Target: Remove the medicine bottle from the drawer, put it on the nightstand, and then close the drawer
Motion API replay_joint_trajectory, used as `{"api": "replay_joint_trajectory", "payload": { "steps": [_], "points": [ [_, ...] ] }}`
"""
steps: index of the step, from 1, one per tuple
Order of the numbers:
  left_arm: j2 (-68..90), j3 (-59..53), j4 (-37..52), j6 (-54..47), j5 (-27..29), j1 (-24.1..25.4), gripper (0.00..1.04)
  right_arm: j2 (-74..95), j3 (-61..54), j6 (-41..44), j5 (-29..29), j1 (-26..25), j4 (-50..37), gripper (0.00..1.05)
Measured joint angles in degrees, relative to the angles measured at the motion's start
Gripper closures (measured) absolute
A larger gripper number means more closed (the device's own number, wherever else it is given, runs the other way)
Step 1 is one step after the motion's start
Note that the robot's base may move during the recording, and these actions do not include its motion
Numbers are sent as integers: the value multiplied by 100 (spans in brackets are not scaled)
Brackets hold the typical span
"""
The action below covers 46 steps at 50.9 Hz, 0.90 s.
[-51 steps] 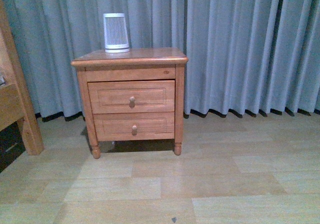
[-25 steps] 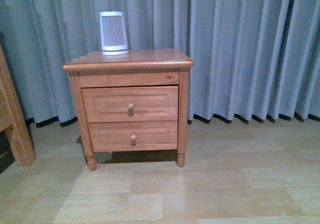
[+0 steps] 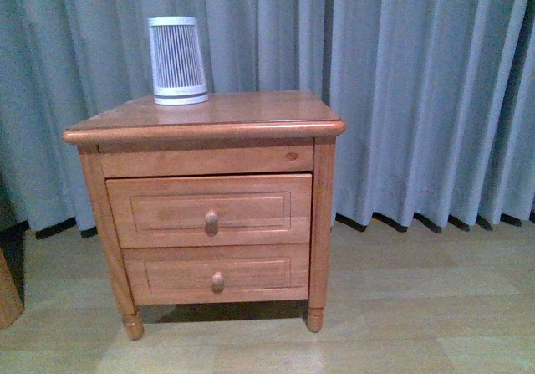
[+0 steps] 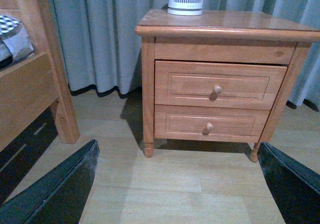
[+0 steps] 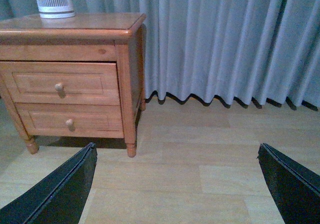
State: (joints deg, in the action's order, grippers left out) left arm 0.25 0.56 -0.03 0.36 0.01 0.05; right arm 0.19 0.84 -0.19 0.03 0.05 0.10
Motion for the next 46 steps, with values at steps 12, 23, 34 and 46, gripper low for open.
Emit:
{"api": "replay_joint_trajectory", "payload": {
  "steps": [12, 23, 34, 46],
  "points": [
    [649, 481, -1060, 422, -743, 256, 7, 2, 0, 0, -15, 0, 0, 7],
    [3622, 3012, -398, 588, -1598, 756, 7, 2, 0, 0, 0, 0, 0, 7],
    [6752, 4564, 1650, 131, -1027, 46, 7, 2, 0, 0, 0, 0, 0, 7],
    [9757, 5379, 3285, 164, -22, -911, 7, 2, 0, 0, 0, 0, 0, 7]
  ]
}}
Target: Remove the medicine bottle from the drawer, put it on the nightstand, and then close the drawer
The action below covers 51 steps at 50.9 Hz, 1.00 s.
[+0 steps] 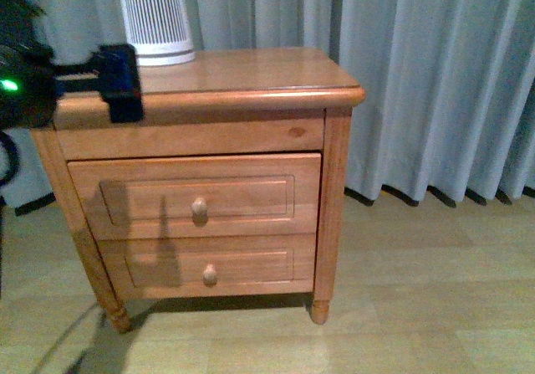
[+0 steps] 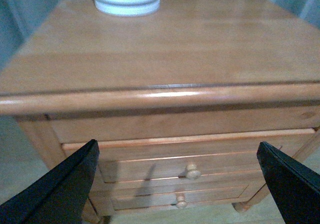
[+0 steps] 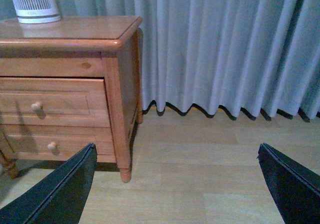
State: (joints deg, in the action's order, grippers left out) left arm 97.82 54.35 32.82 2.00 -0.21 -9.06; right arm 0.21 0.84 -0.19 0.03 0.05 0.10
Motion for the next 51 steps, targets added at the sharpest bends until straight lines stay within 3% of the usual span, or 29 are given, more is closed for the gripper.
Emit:
{"api": "replay_joint_trajectory", "payload": {
  "steps": [20, 51],
  "points": [
    [2914, 1189, 787, 479, 793, -599, 7, 0, 0, 0, 0, 0, 0, 7],
    [4413, 2533, 874, 901, 1290, -745, 7, 0, 0, 0, 0, 0, 0, 7]
  ]
}}
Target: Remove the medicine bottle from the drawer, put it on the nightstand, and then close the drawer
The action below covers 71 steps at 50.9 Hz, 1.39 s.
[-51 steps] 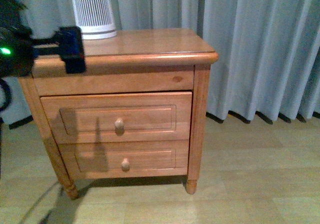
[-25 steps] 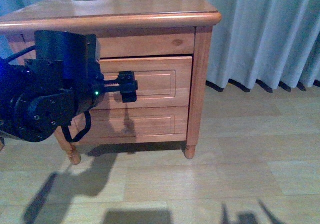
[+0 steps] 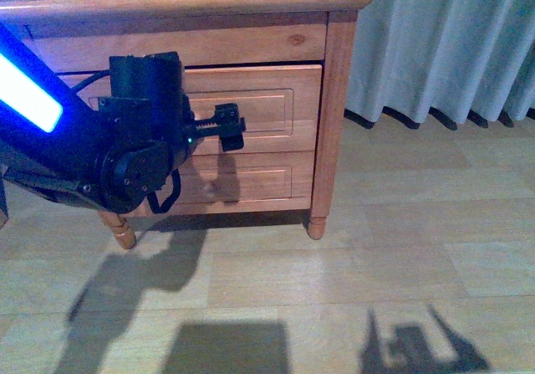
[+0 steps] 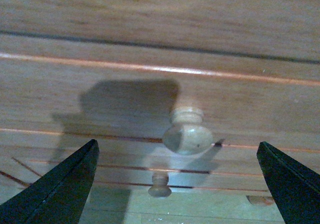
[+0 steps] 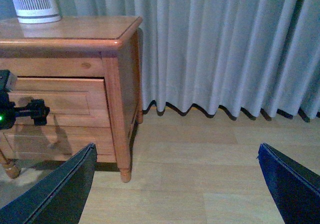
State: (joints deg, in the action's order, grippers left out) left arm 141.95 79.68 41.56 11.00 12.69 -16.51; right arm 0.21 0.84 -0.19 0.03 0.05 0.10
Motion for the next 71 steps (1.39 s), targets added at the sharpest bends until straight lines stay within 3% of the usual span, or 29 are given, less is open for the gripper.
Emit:
{"api": "replay_joint_trajectory", "payload": {
  "steps": [13, 19, 23, 30, 37, 53, 61, 71],
  "points": [
    [92, 334, -79, 22, 13, 2, 7, 0, 0, 0, 0, 0, 0, 7],
    [166, 396, -101, 26, -33, -7, 20, 0, 0, 0, 0, 0, 0, 7],
    [225, 431, -109, 26, -28, -11, 12, 0, 0, 0, 0, 0, 0, 7],
    [304, 474, -125, 33, -20, -11, 15, 0, 0, 2, 0, 0, 0, 7],
    [326, 492, -125, 48, -22, -11, 30, 0, 0, 0, 0, 0, 0, 7],
    [326, 409, 59, 42, 35, 22, 75, 0, 0, 0, 0, 0, 0, 7],
    [212, 4, 459, 20, -61, 55, 78, 0, 0, 0, 0, 0, 0, 7],
    [-518, -1648, 1248, 7, -212, 46, 79, 0, 0, 0, 0, 0, 0, 7]
  ]
}}
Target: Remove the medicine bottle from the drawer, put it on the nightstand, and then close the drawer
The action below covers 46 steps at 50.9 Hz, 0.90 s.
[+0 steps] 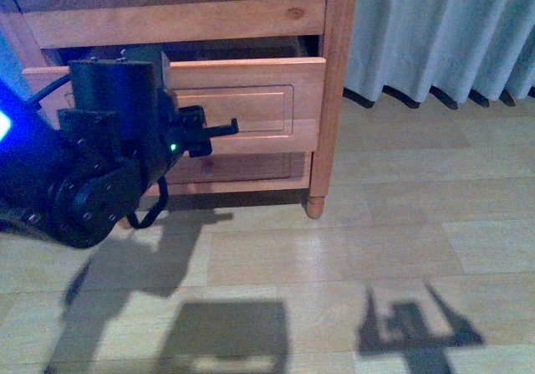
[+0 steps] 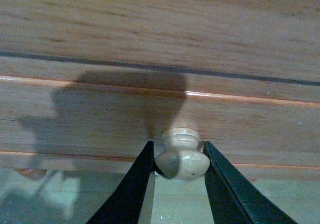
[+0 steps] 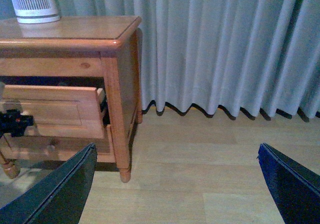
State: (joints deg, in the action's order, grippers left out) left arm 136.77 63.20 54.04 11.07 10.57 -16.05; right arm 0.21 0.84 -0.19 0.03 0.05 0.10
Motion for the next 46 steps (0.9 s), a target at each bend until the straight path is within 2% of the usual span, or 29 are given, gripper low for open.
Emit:
{"api": "replay_joint_trajectory", "payload": {
  "steps": [5, 12, 23, 35, 37, 41, 44, 46],
  "points": [
    [-306, -809, 437, 83, -59, -22, 79, 0, 0, 0, 0, 0, 0, 7],
    [-748, -2426, 1480, 236, -118, -146, 79, 0, 0, 0, 0, 0, 0, 7],
    [-887, -3617, 2260, 778, 85, -522, 78, 0, 0, 0, 0, 0, 0, 7],
    [-730, -4424, 2365, 1248, 271, -883, 45, 0, 0, 0, 0, 0, 0, 7],
    [-745, -4505, 2332, 1316, 184, -881, 36, 0, 0, 0, 2, 0, 0, 7],
    [-1078, -4664, 2015, 1325, -90, -654, 19, 0, 0, 0, 0, 0, 0, 7],
    [-1867, -4830, 1427, 1231, -450, -245, 6, 0, 0, 2, 0, 0, 0, 7],
    [-2275, -4863, 1119, 1128, -568, -74, 6, 0, 0, 0, 2, 0, 0, 7]
  ]
}}
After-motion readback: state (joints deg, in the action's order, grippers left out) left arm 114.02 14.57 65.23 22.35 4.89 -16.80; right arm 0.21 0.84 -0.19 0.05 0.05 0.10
